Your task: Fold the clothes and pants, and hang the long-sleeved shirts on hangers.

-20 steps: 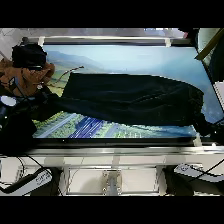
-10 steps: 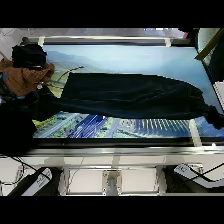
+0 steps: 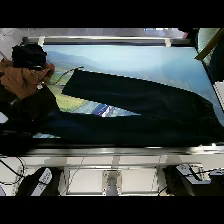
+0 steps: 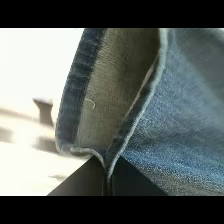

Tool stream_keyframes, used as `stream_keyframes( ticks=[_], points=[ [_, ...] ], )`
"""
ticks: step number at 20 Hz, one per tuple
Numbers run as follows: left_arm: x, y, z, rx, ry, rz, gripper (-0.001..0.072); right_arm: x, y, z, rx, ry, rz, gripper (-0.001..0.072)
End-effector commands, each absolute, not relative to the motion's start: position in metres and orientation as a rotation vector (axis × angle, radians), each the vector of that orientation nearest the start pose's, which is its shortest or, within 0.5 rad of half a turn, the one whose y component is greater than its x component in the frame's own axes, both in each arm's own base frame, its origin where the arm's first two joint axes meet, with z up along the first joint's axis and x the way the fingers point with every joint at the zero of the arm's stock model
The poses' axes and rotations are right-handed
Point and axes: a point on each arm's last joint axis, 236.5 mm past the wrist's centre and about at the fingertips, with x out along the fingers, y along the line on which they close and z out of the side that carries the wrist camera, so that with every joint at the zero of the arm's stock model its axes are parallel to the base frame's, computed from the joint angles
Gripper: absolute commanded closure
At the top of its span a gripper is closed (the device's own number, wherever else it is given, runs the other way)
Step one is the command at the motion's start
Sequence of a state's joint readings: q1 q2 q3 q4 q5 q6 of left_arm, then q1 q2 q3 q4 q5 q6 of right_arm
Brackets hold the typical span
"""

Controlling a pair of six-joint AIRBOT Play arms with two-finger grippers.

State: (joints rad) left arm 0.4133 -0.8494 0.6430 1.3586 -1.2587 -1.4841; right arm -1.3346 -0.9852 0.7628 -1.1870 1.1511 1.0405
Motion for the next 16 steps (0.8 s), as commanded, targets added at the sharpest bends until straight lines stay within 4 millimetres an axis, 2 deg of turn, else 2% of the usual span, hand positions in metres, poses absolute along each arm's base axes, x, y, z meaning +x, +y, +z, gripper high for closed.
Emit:
stream_keyframes(
  ticks=[1, 2, 3, 4, 5, 6, 7, 9, 10, 11, 12, 13, 16],
  points=[
    [0.188, 0.038, -0.076, -0.434, 1.486, 0.179, 0.0695, 0.098, -0.258, -0.031, 0.698, 1.149, -0.723, 0.0653],
    [0.187, 0.037, -0.08, -0.439, 1.482, 0.18, 0.0694, 0.096, -0.258, -0.032, 0.707, 1.156, -0.73, 0.0563],
    [0.189, 0.036, -0.079, -0.447, 1.477, 0.176, 0.0594, 0.099, -0.258, -0.03, 0.728, 1.138, -0.741, 0.0286],
    [0.192, 0.037, -0.076, -0.445, 1.467, 0.176, 0.0254, 0.105, -0.261, -0.024, 0.752, 1.103, -0.753, 0.022],
    [0.197, 0.039, -0.069, -0.44, 1.455, 0.176, -0.0013, 0.109, -0.268, -0.011, 0.755, 1.069, -0.768, 0.022],
    [0.204, 0.041, -0.057, -0.434, 1.437, 0.171, -0.001, 0.117, -0.28, 0.011, 0.755, 0.999, -0.802, 0.0221],
    [0.22, 0.042, -0.036, -0.438, 1.382, 0.158, -0.001, 0.13, -0.292, 0.042, 0.734, 0.906, -0.813, 0.0221],
    [0.28, 0.044, 0.032, -0.467, 1.119, 0.118, -0.001, 0.17, -0.307, 0.116, 0.713, 0.656, -0.769, 0.0221],
    [0.322, 0.048, 0.078, -0.497, 0.905, 0.104, -0.0009, 0.201, -0.3, 0.158, 0.722, 0.501, -0.679, 0.0222],
    [0.358, 0.056, 0.116, -0.512, 0.711, 0.109, -0.0007, 0.234, -0.284, 0.19, 0.691, 0.397, -0.549, 0.0222],
    [0.385, 0.061, 0.136, -0.528, 0.598, 0.112, 0.0004, 0.258, -0.265, 0.204, 0.663, 0.365, -0.443, 0.0228],
    [0.402, 0.053, 0.126, -0.581, 0.622, 0.084, 0.0004, 0.279, -0.247, 0.202, 0.648, 0.391, -0.369, 0.0231],
    [0.447, -0.001, 0.042, -0.82, 0.861, -0.046, 0.0001, 0.33, -0.189, 0.182, 0.608, 0.497, -0.179, 0.0232]
  ],
)
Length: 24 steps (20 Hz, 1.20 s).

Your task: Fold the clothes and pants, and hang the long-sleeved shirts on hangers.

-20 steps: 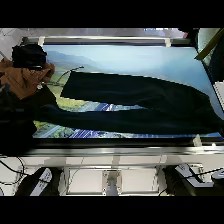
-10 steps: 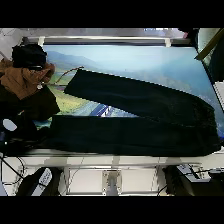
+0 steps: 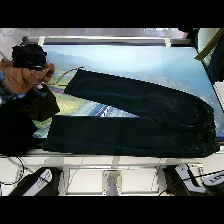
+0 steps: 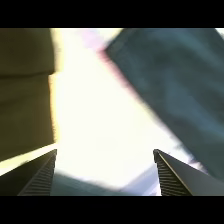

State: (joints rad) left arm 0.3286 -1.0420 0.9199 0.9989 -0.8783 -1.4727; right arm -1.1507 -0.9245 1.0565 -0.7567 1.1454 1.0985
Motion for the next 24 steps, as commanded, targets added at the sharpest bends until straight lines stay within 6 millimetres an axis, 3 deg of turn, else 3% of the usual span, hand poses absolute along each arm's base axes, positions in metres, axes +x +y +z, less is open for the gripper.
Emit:
stream_keyframes(
  ticks=[1, 4, 6, 10, 13, 17, 21, 22, 24],
  points=[
    [0.466, -0.012, 0.025, -0.891, 0.874, -0.075, 0.0, 0.345, -0.171, 0.18, 0.593, 0.51, -0.129, 0.0238],
    [0.517, -0.031, -0.015, -1.076, 0.894, -0.133, 0.0023, 0.37, -0.139, 0.184, 0.549, 0.504, -0.053, 0.0256],
    [0.532, -0.031, -0.037, -1.094, 0.926, -0.137, 0.012, 0.374, -0.129, 0.185, 0.539, 0.508, -0.029, 0.0256],
    [0.523, -0.019, -0.061, -0.931, 1.0, -0.121, 0.0146, 0.372, -0.132, 0.18, 0.518, 0.526, -0.042, 0.0256],
    [0.525, -0.02, -0.067, -0.862, 1.0, -0.107, 0.0158, 0.372, -0.132, 0.18, 0.517, 0.528, -0.043, 0.0256],
    [0.513, -0.016, -0.085, -0.745, 1.067, -0.067, 0.0166, 0.372, -0.132, 0.18, 0.523, 0.529, -0.046, 0.0256],
    [0.525, -0.01, -0.082, -0.734, 1.014, -0.029, 0.0167, 0.372, -0.132, 0.18, 0.524, 0.529, -0.046, 0.0256],
    [0.528, -0.012, -0.081, -0.726, 0.999, -0.026, 0.0215, 0.372, -0.132, 0.18, 0.523, 0.529, -0.046, 0.0256],
    [0.534, -0.019, -0.079, -0.708, 0.974, -0.028, 0.0237, 0.372, -0.132, 0.18, 0.523, 0.529, -0.046, 0.0256]
  ],
)
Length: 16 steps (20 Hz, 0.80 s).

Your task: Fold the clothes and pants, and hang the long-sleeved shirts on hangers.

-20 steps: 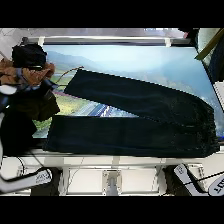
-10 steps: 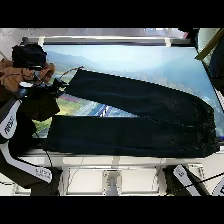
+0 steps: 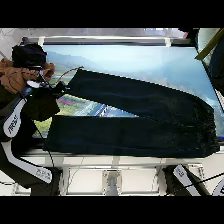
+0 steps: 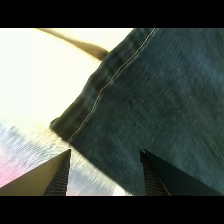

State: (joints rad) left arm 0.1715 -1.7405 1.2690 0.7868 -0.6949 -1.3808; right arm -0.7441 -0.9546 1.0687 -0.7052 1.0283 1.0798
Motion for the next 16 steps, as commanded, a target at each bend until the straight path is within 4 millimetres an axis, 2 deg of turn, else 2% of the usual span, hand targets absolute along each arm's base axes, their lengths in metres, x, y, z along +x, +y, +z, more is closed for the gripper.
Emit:
stream_keyframes(
  ticks=[1, 3, 7, 10, 12, 16],
  points=[
    [0.537, -0.023, -0.078, -0.698, 0.962, -0.029, 0.0237, 0.372, -0.132, 0.18, 0.523, 0.529, -0.046, 0.0256],
    [0.534, -0.03, -0.082, -0.679, 0.985, -0.045, 0.0237, 0.372, -0.132, 0.179, 0.524, 0.53, -0.045, 0.0256],
    [0.495, -0.022, -0.095, -0.686, 1.159, -0.087, 0.0236, 0.37, -0.135, 0.175, 0.506, 0.546, -0.057, 0.0256],
    [0.491, -0.013, -0.096, -0.737, 1.174, -0.056, 0.0236, 0.369, -0.135, 0.174, 0.503, 0.551, -0.057, 0.0256],
    [0.499, -0.012, -0.094, -0.738, 1.14, -0.044, 0.0237, 0.369, -0.135, 0.174, 0.503, 0.552, -0.057, 0.0256],
    [0.534, -0.022, -0.086, -0.735, 0.99, -0.01, 0.0237, 0.367, -0.129, 0.171, 0.51, 0.573, -0.037, 0.0256]
  ],
)
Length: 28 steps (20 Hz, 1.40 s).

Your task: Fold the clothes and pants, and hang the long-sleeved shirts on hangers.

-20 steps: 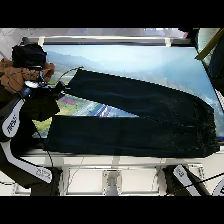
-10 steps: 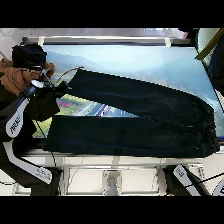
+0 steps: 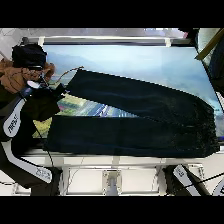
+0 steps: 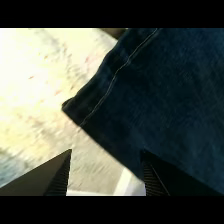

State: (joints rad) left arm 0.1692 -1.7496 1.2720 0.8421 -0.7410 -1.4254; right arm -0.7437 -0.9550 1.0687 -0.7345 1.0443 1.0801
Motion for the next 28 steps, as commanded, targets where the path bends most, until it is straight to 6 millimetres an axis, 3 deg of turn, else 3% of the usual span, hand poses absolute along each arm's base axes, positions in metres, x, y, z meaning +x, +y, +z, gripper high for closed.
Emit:
stream_keyframes(
  ticks=[1, 4, 6, 9, 12, 16, 20, 22, 23, 24, 25, 26, 28],
  points=[
    [0.539, -0.024, -0.086, -0.744, 0.969, 0.001, 0.0237, 0.366, -0.127, 0.17, 0.512, 0.581, -0.031, 0.0256],
    [0.544, -0.037, -0.096, -0.817, 0.966, 0.007, 0.0265, 0.365, -0.125, 0.169, 0.513, 0.588, -0.026, 0.0256],
    [0.543, -0.039, -0.099, -0.799, 0.974, -0.004, 0.0684, 0.365, -0.126, 0.169, 0.511, 0.587, -0.027, 0.0256],
    [0.542, -0.033, -0.086, -0.773, 0.963, -0.014, 0.0697, 0.359, -0.14, 0.164, 0.445, 0.614, -0.084, 0.0257],
    [0.504, -0.016, -0.072, -0.565, 1.086, -0.061, 0.0697, 0.347, -0.166, 0.155, 0.427, 0.643, -0.175, 0.0256],
    [0.447, 0.009, -0.077, -0.369, 1.254, 0.004, 0.0697, 0.327, -0.189, 0.144, 0.424, 0.686, -0.248, 0.0256],
    [0.42, 0.012, -0.093, -0.365, 1.299, 0.033, 0.0696, 0.312, -0.197, 0.133, 0.403, 0.75, -0.279, 0.0256],
    [0.42, 0.015, -0.094, -0.387, 1.288, 0.045, 0.0695, 0.308, -0.2, 0.13, 0.386, 0.766, -0.293, 0.0256],
    [0.429, 0.013, -0.086, -0.419, 1.249, 0.042, 0.0677, 0.309, -0.2, 0.131, 0.387, 0.759, -0.293, 0.0256],
    [0.44, 0.009, -0.072, -0.447, 1.198, 0.027, 0.0485, 0.311, -0.201, 0.135, 0.383, 0.743, -0.296, 0.0256],
    [0.451, 0.004, -0.05, -0.464, 1.14, -0.002, 0.0164, 0.31, -0.203, 0.14, 0.362, 0.725, -0.305, 0.0256],
    [0.459, 0.002, -0.025, -0.47, 1.084, -0.016, 0.0022, 0.307, -0.206, 0.146, 0.331, 0.715, -0.325, 0.0256],
    [0.454, 0.005, 0.029, -0.427, 1.005, -0.042, 0.0018, 0.289, -0.212, 0.147, 0.251, 0.761, -0.373, 0.0256]
  ],
)
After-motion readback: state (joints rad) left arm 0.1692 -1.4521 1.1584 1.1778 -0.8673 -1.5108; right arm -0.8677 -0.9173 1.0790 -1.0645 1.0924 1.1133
